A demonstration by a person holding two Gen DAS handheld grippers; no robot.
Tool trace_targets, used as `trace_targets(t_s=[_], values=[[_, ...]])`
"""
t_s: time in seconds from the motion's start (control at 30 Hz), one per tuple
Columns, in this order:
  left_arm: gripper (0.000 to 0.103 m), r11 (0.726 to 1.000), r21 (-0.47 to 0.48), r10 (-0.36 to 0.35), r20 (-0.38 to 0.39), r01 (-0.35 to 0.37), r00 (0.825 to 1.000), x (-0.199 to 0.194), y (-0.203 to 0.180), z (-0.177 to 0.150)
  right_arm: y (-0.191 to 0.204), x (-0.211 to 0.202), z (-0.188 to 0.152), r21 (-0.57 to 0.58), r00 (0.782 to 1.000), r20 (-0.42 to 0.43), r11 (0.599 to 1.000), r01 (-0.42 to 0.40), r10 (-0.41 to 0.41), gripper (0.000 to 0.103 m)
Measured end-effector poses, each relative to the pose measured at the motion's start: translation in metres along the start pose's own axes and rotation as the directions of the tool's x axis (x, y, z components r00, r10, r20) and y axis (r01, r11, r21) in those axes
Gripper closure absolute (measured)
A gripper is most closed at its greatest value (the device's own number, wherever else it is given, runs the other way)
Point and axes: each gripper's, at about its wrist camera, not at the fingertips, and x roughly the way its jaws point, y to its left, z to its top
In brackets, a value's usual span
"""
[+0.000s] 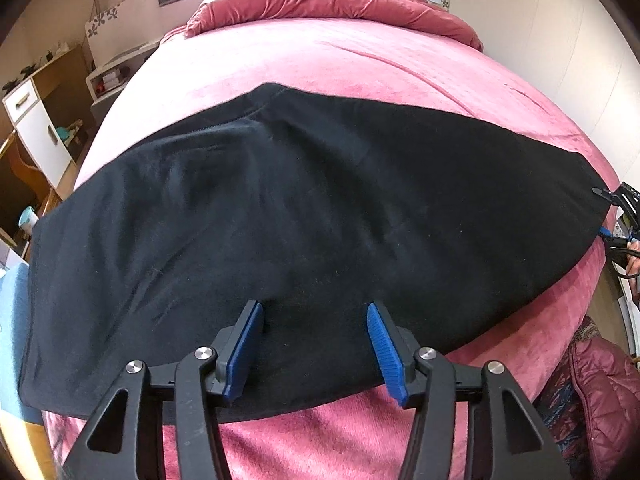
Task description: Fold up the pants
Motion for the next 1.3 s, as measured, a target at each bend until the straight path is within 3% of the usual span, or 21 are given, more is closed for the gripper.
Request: trace_targets(t_s=[0.37, 0.67, 0.73, 0.77, 0.87, 1.0, 1.13, 1.3], values=[[0.042, 0.995, -0.081, -0.059, -0.018, 0.058, 0.998, 0.012, 0.015, -0.001, -0.021, -0.015, 0.016, 0.117, 0.994, 0.091, 0.991, -0.072, 0.062, 0.049], [0.039, 0.992, -0.106, -0.076, -0.044, 0.071, 0.996, 0.021, 0.019, 0.004, -0.021, -0.012, 0.042, 0.131, 0.992, 0.121, 0.99, -0.057, 0.041, 0.049], [0.039, 0.99, -0.116, -0.08, -0.044, 0.074, 0.996, 0.021, 0.021, 0.005, -0.018, -0.009, 0.047, 0.117, 0.993, 0.118, 0.993, -0.017, 0.003, 0.066], [0.039, 0.99, -0.119, -0.082, -0.046, 0.076, 0.996, 0.022, 0.022, 0.006, -0.015, -0.009, 0.049, 0.101, 0.993, 0.116, 0.995, 0.021, -0.032, 0.081], [0.039, 0.988, -0.127, -0.09, -0.052, 0.083, 0.995, 0.024, 0.024, 0.007, 0.005, -0.011, 0.052, 0.012, 0.992, 0.112, 0.999, 0.051, -0.052, 0.087], [0.039, 0.988, -0.124, -0.099, -0.056, 0.091, 0.994, 0.025, 0.024, 0.008, 0.038, -0.023, 0.05, -0.118, 0.995, 0.101, 0.993, 0.028, -0.016, 0.087], [0.039, 0.987, -0.126, -0.106, -0.055, 0.098, 0.993, 0.02, 0.025, 0.009, 0.093, -0.029, 0.035, -0.315, 0.999, 0.053, 0.949, 0.004, 0.014, 0.087], [0.039, 0.971, -0.191, -0.157, -0.047, 0.146, 0.986, 0.014, 0.04, 0.014, 0.155, -0.027, -0.007, -0.516, 0.999, -0.031, 0.855, -0.046, 0.035, 0.087]])
